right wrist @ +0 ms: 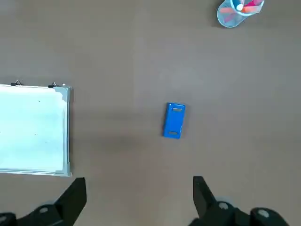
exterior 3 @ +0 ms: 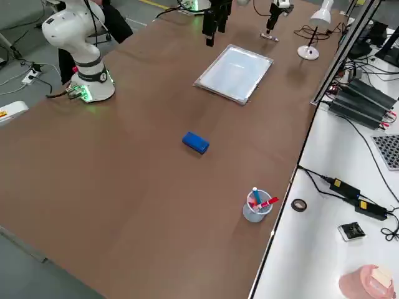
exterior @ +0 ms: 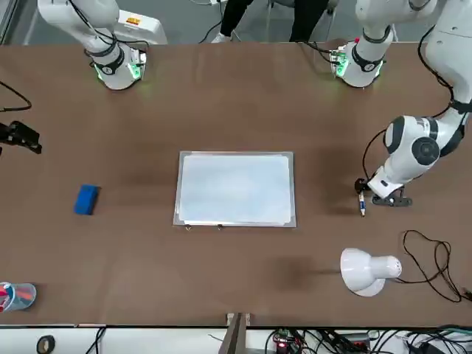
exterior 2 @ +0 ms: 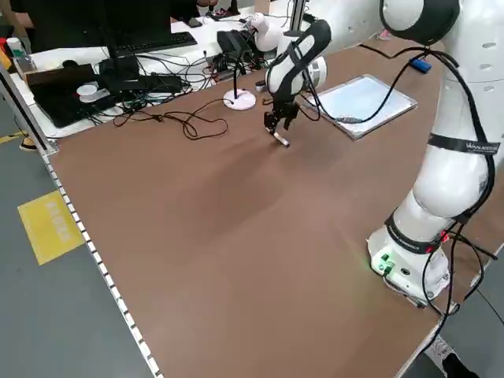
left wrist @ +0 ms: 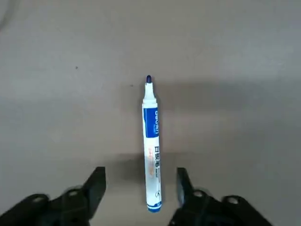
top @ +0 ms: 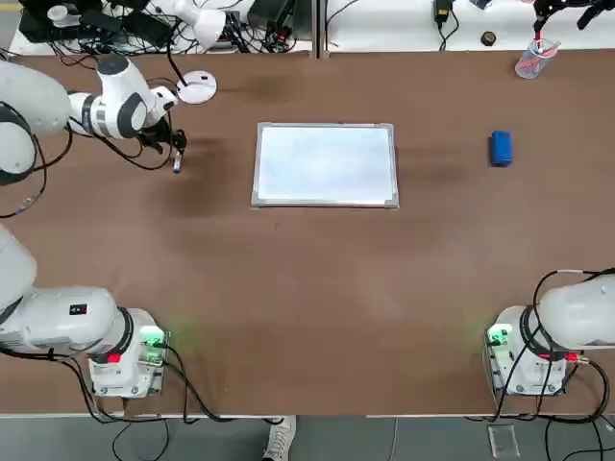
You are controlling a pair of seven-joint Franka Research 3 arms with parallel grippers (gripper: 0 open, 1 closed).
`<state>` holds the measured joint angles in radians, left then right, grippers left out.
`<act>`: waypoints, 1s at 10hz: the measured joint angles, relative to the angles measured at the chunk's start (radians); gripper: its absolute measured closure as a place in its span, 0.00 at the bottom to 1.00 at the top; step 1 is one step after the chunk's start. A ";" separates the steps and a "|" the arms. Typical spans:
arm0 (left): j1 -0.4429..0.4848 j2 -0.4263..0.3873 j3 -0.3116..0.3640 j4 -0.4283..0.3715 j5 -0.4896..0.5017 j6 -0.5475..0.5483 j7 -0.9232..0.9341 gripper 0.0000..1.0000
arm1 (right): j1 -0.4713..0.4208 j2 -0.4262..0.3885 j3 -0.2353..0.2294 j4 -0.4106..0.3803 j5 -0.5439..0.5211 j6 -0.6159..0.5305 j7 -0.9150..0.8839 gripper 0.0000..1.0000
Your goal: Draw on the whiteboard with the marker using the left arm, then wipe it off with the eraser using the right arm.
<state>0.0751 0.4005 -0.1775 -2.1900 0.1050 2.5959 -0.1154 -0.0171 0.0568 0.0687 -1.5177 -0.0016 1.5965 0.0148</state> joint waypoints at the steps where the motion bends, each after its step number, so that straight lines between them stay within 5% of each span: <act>1: 0.000 0.010 0.000 0.000 0.000 0.007 -0.002 0.33 | 0.000 0.000 0.001 0.000 0.000 0.000 0.000 0.00; 10: -0.010 0.047 0.000 0.001 0.002 0.018 -0.003 0.43 | 0.015 -0.003 0.004 0.008 0.000 -0.002 0.063 0.00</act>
<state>0.0647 0.4471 -0.1778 -2.1891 0.1074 2.6140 -0.1182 -0.0021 0.0540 0.0725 -1.5096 -0.0016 1.5948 0.0778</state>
